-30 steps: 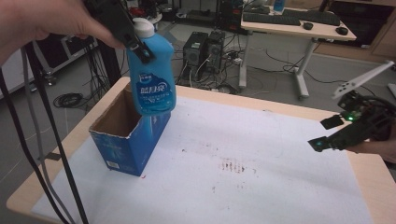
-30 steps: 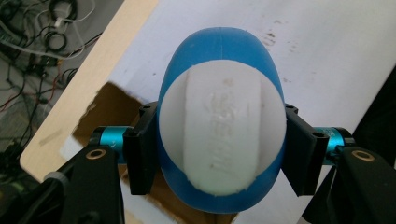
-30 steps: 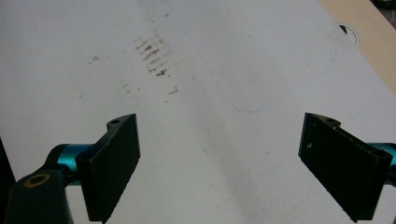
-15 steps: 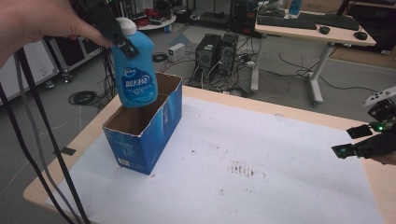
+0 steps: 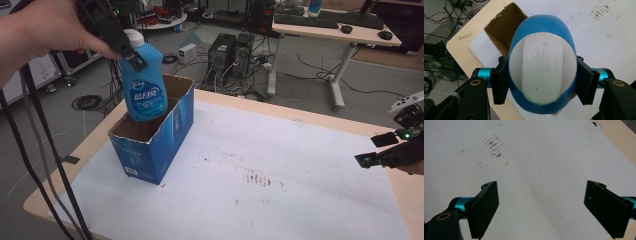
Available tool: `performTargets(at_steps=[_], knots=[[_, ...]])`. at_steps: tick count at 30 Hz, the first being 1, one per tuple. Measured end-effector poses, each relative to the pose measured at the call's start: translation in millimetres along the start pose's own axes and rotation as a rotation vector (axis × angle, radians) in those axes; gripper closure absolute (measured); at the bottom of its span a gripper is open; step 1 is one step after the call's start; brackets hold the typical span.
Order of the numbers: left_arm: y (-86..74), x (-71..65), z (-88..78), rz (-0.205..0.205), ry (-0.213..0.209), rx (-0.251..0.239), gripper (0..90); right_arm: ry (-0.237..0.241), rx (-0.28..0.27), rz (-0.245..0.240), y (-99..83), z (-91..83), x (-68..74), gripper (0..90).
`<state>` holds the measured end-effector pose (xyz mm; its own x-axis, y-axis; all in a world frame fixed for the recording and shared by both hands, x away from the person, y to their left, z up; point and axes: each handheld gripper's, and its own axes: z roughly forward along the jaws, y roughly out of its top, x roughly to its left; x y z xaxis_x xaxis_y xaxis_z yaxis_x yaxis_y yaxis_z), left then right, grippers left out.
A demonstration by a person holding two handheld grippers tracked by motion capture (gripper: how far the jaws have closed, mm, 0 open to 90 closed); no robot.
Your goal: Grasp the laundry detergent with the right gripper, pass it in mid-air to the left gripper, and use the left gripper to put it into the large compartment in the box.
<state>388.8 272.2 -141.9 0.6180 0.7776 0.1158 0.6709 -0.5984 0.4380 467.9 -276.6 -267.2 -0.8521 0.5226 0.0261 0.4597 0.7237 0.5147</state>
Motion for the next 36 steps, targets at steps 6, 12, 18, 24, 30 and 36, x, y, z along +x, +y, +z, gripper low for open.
performTargets(at_steps=[6, 12, 18, 24, 30, 36], knots=[[-4.4, -5.1, 21.3, 0.011, -0.003, 0.029, 38.4, 0.0, 0.003, 0.003, -0.9, 0.0, 0.5, 12.3], [-12.0, -9.1, 48.9, 0.02, -0.031, 0.067, 38.4, 0.0, 0.001, 0.007, -1.6, 0.6, -0.5, 12.3], [-20.9, -12.3, 71.9, 0.03, -0.033, 0.105, 38.4, 0.005, 0.01, 0.007, -3.1, 2.4, 0.3, 12.3], [-31.4, -16.4, 97.9, 0.042, -0.044, 0.146, 38.4, 0.011, 0.019, 0.011, -5.4, 4.4, 1.3, 12.3], [-36.5, -17.6, 107.9, 0.05, -0.042, 0.167, 38.4, 0.008, 0.018, 0.018, -6.5, 3.2, 0.8, 12.3], [-41.9, -18.5, 115.8, 0.047, -0.044, 0.17, 38.4, 0.007, 0.019, 0.018, -6.9, 2.9, 0.4, 12.3]])
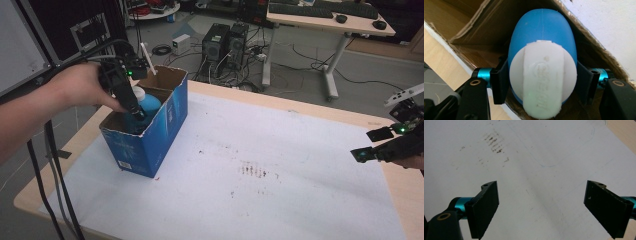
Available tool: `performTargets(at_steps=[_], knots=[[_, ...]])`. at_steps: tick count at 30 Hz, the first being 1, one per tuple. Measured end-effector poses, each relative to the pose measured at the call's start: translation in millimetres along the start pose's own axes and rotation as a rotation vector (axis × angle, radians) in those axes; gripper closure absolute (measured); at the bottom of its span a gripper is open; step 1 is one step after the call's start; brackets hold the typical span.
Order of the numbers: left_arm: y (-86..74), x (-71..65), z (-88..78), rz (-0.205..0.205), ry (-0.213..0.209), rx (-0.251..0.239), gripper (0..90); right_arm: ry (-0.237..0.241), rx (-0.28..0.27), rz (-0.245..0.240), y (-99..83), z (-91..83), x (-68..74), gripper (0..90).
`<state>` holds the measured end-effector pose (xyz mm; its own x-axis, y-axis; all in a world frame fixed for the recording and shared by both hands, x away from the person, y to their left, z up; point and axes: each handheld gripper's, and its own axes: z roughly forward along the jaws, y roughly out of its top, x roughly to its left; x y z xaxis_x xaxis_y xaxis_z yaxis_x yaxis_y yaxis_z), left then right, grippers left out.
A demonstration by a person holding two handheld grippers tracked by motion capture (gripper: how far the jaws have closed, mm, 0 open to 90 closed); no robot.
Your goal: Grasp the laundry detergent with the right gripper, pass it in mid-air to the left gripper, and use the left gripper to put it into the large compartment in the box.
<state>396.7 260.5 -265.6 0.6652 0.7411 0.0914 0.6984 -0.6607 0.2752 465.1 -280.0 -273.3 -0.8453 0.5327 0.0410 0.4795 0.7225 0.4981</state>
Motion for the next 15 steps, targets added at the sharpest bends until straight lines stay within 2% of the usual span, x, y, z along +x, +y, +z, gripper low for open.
performTargets(at_steps=[10, 11, 15], knots=[[-3.6, -3.2, 10.6, 0.011, -0.002, 0.019, 38.3, 0.001, 0.001, -0.002, 0.0, 0.1, 0.9, 12.3], [-3.1, -3.1, 10.9, 0.024, -0.002, 0.026, 38.3, 0.004, 0.002, -0.003, -0.1, 0.5, 1.1, 12.3], [-1.9, -3.6, 11.3, 0.03, -0.002, 0.033, 38.2, 0.003, 0.005, -0.002, 0.0, 0.8, 1.6, 12.3]])
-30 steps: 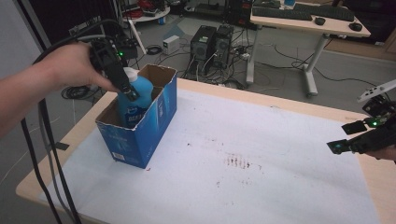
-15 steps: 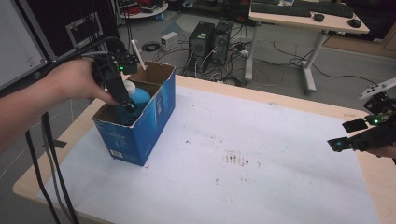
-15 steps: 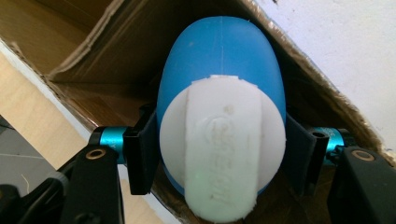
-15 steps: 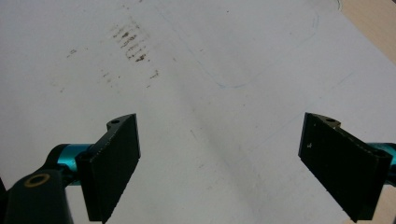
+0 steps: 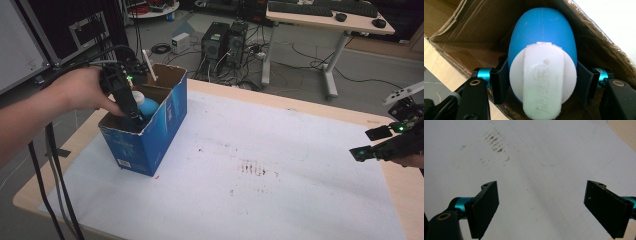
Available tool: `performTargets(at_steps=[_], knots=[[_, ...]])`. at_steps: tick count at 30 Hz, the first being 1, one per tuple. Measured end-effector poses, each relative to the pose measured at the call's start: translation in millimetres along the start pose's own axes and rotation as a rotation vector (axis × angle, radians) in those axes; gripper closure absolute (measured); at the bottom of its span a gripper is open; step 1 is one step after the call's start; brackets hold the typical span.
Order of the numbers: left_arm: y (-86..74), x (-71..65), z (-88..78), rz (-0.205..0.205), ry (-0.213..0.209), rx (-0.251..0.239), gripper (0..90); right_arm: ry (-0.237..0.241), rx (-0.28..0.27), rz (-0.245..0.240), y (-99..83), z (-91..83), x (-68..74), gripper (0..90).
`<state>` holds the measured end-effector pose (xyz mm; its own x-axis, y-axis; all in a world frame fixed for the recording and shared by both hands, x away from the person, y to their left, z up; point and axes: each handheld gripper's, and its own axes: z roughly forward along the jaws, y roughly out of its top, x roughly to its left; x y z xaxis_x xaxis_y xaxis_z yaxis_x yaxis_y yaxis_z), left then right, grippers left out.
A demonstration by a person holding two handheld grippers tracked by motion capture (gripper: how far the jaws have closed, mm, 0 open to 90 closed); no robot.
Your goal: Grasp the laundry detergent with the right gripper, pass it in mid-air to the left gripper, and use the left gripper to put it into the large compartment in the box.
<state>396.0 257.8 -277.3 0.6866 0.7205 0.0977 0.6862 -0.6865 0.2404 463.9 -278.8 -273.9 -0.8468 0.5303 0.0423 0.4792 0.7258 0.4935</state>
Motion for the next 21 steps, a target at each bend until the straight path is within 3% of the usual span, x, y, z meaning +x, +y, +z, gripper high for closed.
performTargets(at_steps=[10, 21], knots=[[2.5, 2.9, -0.2, 0.021, -0.015, 0.037, 38.1, 0.003, 0.003, -0.001, -0.6, 0.1, 0.0, 12.3], [3.4, 4.3, -0.1, 0.022, -0.019, 0.047, 38.1, 0.001, 0.006, 0.0, -1.3, 0.0, -0.4, 12.3]])
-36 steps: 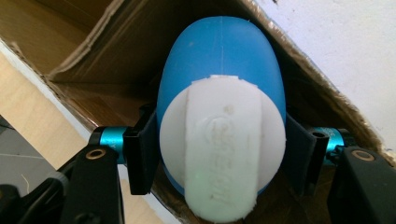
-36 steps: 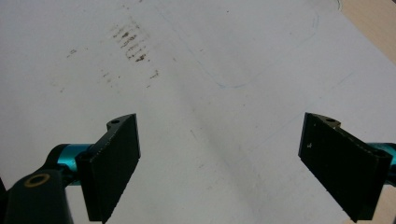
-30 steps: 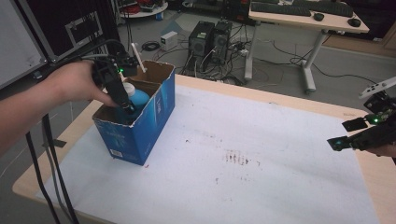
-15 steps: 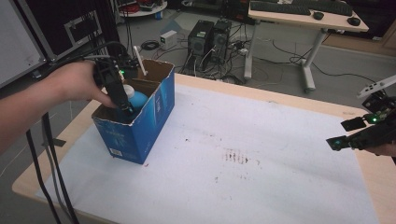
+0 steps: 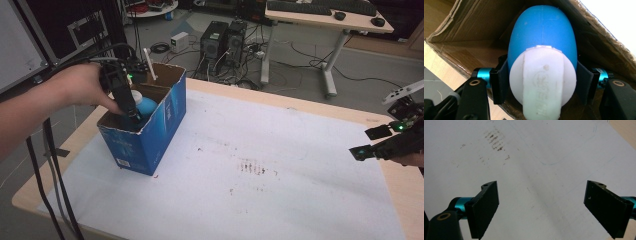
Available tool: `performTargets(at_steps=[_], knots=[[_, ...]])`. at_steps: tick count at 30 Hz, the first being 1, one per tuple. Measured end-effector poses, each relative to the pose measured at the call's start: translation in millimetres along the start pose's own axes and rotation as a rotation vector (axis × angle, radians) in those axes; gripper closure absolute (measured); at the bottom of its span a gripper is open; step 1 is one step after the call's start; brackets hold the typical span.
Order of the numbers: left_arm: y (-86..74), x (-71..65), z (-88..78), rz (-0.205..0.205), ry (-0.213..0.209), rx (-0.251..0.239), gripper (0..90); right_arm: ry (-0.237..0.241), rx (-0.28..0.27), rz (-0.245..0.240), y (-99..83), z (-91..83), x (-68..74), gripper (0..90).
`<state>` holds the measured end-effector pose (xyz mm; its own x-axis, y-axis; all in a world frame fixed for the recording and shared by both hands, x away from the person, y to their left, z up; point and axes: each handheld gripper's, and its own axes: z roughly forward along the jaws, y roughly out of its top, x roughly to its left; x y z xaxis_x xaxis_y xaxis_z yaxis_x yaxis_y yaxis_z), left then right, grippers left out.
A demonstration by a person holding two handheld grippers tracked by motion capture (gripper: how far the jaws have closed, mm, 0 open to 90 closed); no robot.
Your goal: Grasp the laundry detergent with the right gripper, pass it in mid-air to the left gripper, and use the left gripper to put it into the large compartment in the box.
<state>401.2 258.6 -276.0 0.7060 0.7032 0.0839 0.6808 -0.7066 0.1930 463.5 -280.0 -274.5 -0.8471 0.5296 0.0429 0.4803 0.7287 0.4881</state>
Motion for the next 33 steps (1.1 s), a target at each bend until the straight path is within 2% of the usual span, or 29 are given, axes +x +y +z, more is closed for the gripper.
performTargets(at_steps=[25, 30, 33], knots=[[0.5, 1.4, -0.6, -0.011, -0.006, 0.002, 37.3, -0.001, 0.001, -0.01, -0.4, -1.3, 3.9, 12.3], [0.9, 2.0, -6.7, -0.019, 0.012, 0.006, 27.0, 0.002, 0.004, -0.015, -1.2, -1.3, 5.6, 12.3], [0.3, 2.6, -12.9, -0.002, 0.014, 0.009, 25.6, 0.006, 0.003, -0.019, -1.9, -1.3, 7.6, 12.2]])
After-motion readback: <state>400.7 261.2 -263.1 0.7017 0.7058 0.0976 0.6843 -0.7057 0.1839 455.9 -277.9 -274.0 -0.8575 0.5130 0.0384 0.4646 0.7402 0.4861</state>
